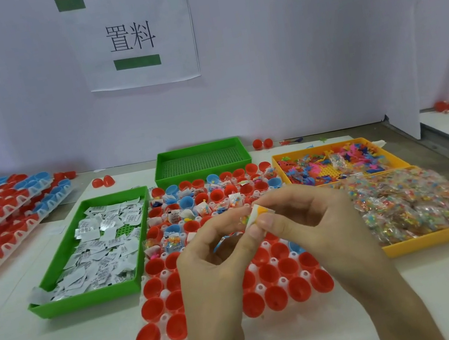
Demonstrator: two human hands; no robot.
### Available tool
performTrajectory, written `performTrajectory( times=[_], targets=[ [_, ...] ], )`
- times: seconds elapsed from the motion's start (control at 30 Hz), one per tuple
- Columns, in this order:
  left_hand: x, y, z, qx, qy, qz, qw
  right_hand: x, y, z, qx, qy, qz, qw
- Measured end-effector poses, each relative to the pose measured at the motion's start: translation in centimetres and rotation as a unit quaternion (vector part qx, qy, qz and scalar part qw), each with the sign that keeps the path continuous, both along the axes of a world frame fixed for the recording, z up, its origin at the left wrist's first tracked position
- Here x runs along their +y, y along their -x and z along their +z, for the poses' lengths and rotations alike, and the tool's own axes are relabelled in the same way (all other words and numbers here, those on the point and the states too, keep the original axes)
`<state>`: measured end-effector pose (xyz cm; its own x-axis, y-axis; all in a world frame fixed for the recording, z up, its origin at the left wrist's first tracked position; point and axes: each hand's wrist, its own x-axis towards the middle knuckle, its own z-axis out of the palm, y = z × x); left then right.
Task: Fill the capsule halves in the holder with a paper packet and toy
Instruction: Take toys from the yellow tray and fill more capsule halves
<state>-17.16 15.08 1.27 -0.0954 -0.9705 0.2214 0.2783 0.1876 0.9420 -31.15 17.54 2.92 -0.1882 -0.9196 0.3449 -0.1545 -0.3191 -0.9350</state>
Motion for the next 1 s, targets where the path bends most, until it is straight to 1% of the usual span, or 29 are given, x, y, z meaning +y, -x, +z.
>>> performTrajectory(
  times=[0.2, 0.3, 0.43, 0.53, 0.6, 0.7, 0.8, 0.9, 1.0],
  targets=[
    [-0.1, -0.5, 0.0, -0.016, 0.005, -0.013, 1.0, 0.0, 0.3, -0.2, 0.014, 0.001, 0.01, 1.0],
    [-0.2, -0.6, 0.0, -0.012, -0.002, -0.011, 1.0, -0.1, 0.2, -0.2, 0.0, 0.012, -0.002, 1.0],
    [-0.2, -0.7, 0.0, -0.007, -0.012, -0.035, 0.999, -0.2, 0.1, -0.3, -0.034, 0.017, -0.017, 0.999],
    [-0.2, -0.8, 0.0, 0.019, -0.036, -0.065, 0.997, -0.3, -0.1, -0.3, -0.069, 0.026, -0.012, 0.997],
    [-0.2, -0.8, 0.1, 0.047, -0.056, -0.084, 0.994, -0.4, -0.3, -0.4, -0.076, 0.034, -0.018, 0.996],
    [-0.2, -0.7, 0.1, 0.077, -0.075, -0.096, 0.989, -0.5, -0.5, -0.5, -0.069, 0.038, -0.024, 0.997],
    [-0.5, -0.9, 0.0, 0.085, -0.071, -0.075, 0.991, -0.5, -0.5, -0.5, -0.048, 0.035, -0.009, 0.998],
    [-0.7, -1.2, -0.2, 0.061, -0.044, -0.053, 0.996, -0.5, -0.4, -0.5, -0.011, 0.034, 0.016, 0.999],
    [-0.9, -1.4, -0.5, 0.024, -0.022, -0.027, 0.999, -0.6, -0.2, -0.8, 0.03, 0.033, 0.02, 0.999]
  ],
)
